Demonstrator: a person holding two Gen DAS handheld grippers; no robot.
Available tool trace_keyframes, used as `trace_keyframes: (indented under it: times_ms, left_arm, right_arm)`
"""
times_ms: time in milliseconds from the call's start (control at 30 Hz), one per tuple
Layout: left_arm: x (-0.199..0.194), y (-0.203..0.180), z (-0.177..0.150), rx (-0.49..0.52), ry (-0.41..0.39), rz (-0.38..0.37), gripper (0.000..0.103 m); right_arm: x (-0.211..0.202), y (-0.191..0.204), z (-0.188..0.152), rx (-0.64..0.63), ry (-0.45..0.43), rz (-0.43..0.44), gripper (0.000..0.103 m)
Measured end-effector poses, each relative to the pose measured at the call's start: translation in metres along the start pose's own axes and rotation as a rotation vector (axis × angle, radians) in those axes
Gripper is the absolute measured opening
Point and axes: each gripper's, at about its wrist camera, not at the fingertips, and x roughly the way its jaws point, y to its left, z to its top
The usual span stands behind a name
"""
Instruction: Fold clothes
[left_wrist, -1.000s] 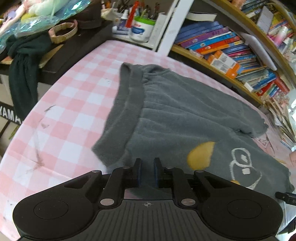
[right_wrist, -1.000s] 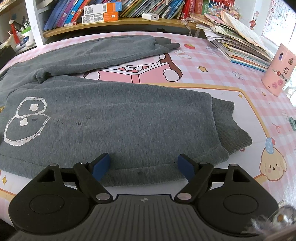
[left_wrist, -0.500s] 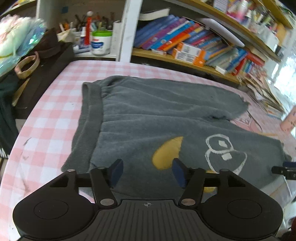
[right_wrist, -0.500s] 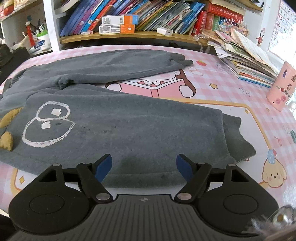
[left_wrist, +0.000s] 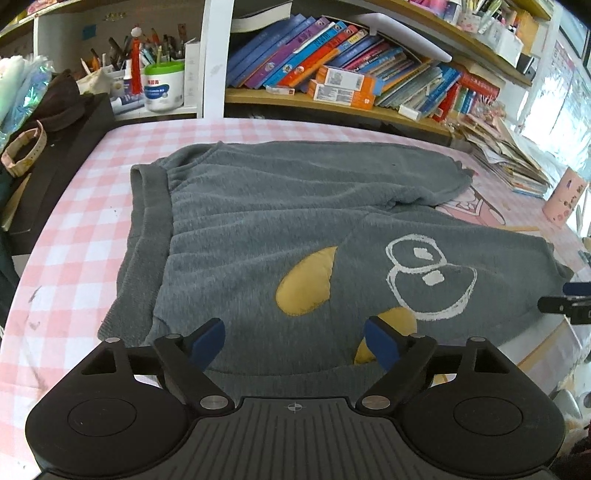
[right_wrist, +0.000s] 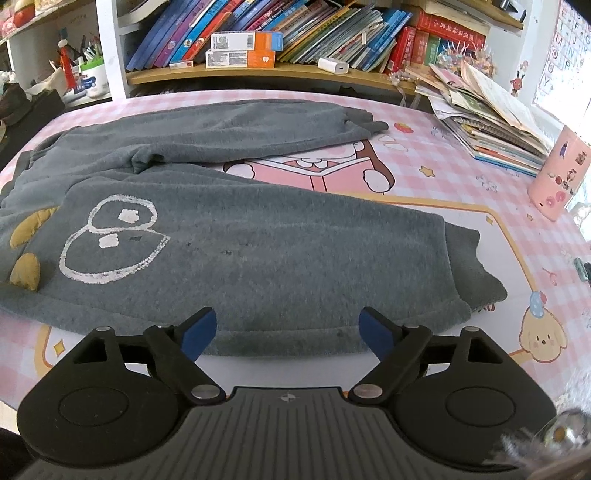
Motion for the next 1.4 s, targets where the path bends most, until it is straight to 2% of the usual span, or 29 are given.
trace_keyframes:
  times_ms: [300,500,633,1000,1233,1400]
  left_arm:
    - [0.009,-0.006,0.005,-0.013,0.014,0.016,0.087]
    - [0.020,-0.021,0.017,-0.012,0.015,0.039,0.087]
    - [0.028,-0.030,0.029,-0.012,0.010,0.052,0.088]
    - [0.062,-0.021,0.100,0.031,-0.017,0.155,0.094]
    - [0.107,-0.007,0.145,0.173,-0.007,0.240,0.094]
    - [0.138,0.012,0.171,0.169,0.004,0.276,0.094]
  right_arm:
    - [0.002,-0.004,0.013,-0.028,-0.007,0.018,0.090]
    - [0.017,-0.017,0.027,-0.074,-0.021,0.064,0.090]
    - [0.036,-0.034,0.047,-0.104,-0.032,0.106,0.090]
    - [0.105,-0.078,0.151,-0.262,-0.084,0.218,0.090]
    - [0.161,-0.079,0.222,-0.368,-0.091,0.286,0.090]
    - [0.200,-0.078,0.260,-0.416,-0.085,0.286,0.090]
